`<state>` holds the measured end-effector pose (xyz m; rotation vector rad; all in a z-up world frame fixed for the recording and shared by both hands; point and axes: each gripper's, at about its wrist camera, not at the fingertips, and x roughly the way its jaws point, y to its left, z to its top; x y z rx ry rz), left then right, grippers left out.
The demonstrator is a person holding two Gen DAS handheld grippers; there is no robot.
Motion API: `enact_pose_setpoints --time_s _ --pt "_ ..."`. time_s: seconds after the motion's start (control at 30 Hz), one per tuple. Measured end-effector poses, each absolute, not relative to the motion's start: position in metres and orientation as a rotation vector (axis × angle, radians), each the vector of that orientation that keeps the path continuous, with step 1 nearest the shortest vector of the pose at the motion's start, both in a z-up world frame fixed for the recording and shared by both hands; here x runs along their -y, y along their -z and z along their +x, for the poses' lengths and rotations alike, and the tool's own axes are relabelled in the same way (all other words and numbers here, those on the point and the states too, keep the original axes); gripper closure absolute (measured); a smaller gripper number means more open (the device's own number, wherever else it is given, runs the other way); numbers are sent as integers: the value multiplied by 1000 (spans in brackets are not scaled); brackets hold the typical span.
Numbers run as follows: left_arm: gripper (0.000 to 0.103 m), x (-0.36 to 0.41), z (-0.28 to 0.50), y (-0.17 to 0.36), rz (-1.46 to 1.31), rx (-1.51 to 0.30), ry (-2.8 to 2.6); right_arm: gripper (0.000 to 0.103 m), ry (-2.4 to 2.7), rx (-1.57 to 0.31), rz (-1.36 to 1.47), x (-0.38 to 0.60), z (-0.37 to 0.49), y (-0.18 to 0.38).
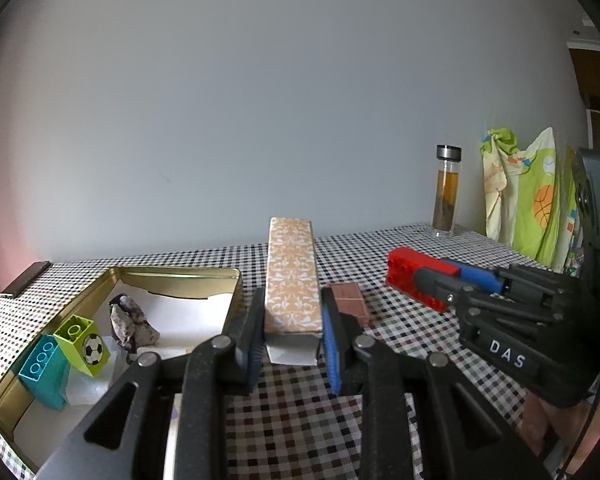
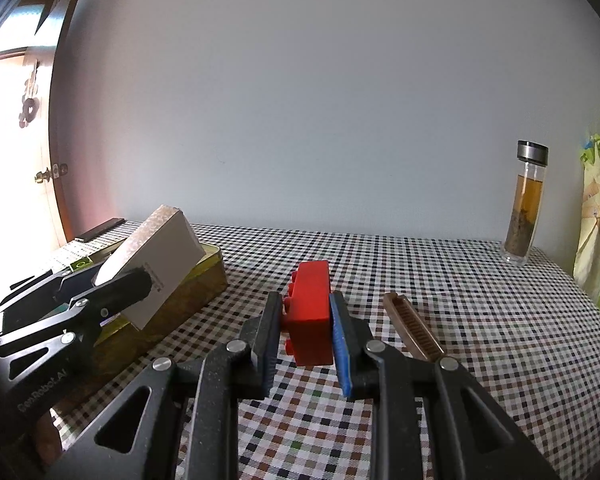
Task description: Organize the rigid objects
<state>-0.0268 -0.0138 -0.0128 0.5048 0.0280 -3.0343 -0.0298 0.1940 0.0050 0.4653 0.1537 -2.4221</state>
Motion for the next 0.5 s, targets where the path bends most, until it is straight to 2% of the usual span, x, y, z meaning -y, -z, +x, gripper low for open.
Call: enact_pose_setpoints --time_s 0.5 --pt "79 14 -17 12 488 -28 3047 77 2420 -145 371 -195 -8 -8"
